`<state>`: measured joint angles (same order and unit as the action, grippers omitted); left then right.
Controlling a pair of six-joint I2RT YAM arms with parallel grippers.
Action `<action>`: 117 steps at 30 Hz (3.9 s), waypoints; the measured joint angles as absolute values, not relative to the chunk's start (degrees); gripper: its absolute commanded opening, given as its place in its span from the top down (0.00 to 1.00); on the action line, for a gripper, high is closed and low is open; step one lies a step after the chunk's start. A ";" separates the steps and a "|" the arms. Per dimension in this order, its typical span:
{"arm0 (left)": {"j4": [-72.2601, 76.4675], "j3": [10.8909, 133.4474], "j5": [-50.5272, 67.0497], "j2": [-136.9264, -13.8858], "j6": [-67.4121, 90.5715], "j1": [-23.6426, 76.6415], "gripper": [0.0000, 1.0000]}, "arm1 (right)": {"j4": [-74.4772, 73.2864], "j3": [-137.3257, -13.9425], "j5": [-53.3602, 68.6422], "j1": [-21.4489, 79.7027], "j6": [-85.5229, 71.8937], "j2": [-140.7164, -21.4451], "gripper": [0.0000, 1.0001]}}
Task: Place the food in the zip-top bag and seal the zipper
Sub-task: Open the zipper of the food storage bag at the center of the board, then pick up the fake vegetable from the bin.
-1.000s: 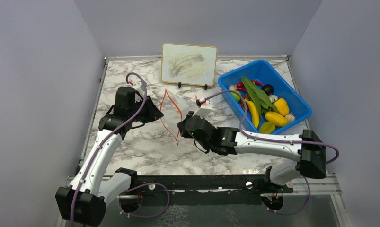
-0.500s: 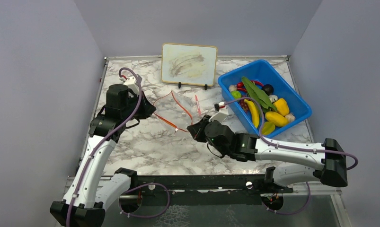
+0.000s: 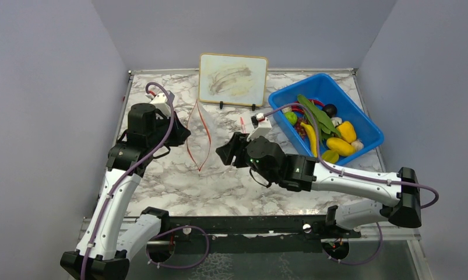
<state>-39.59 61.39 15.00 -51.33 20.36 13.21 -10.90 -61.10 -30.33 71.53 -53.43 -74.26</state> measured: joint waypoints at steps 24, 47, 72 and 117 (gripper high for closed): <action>-43.77 63.75 17.98 -51.35 19.73 13.26 1.00 | -31.77 -91.24 -42.83 64.73 -36.38 -98.67 0.84; -45.67 66.65 17.28 -54.78 16.71 15.79 1.00 | -26.74 -77.91 -13.13 61.23 -32.80 -81.69 0.26; -48.34 69.63 14.28 -53.01 15.70 18.13 1.00 | -40.38 -84.64 -29.41 32.75 -8.51 -76.49 0.25; -45.01 63.66 16.03 -50.24 17.65 18.13 1.00 | -32.18 -78.52 -24.16 9.52 8.16 -107.74 0.66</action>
<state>-45.01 63.66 16.03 -50.24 17.65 18.13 -32.18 -78.52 -24.16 9.52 8.16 -107.74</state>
